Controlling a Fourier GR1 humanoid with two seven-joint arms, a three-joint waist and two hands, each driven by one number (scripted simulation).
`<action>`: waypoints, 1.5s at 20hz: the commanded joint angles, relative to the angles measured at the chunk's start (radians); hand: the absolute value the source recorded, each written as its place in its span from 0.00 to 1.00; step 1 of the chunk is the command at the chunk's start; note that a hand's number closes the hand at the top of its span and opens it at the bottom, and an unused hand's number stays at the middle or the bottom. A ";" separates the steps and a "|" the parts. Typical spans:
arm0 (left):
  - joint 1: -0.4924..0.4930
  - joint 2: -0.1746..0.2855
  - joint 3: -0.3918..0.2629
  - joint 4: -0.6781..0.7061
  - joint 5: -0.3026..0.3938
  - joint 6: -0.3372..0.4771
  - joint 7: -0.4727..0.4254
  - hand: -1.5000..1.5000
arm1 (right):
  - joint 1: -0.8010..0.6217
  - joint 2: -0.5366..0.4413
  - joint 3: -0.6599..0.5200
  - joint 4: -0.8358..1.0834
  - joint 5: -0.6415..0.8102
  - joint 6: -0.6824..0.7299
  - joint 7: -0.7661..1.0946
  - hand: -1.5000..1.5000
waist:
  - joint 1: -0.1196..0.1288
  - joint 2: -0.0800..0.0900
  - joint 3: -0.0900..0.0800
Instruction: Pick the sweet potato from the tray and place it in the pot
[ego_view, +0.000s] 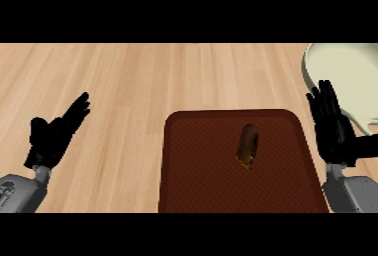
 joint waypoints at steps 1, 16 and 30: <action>-0.068 -0.059 0.016 0.034 -0.013 0.031 0.014 0.50 | -0.097 -0.088 0.020 0.028 -0.007 0.108 0.123 1.00 | 0.009 -0.021 -0.014; -0.089 -0.137 0.166 -0.130 0.060 0.122 -0.124 0.50 | -0.451 -0.566 0.295 0.044 0.404 0.653 0.058 0.00 | 0.042 -0.023 -0.014; -0.042 -0.171 0.189 -0.183 0.030 0.140 -0.094 0.50 | -0.651 -0.374 0.489 -0.047 0.570 0.964 0.488 0.00 | 0.023 -0.027 -0.014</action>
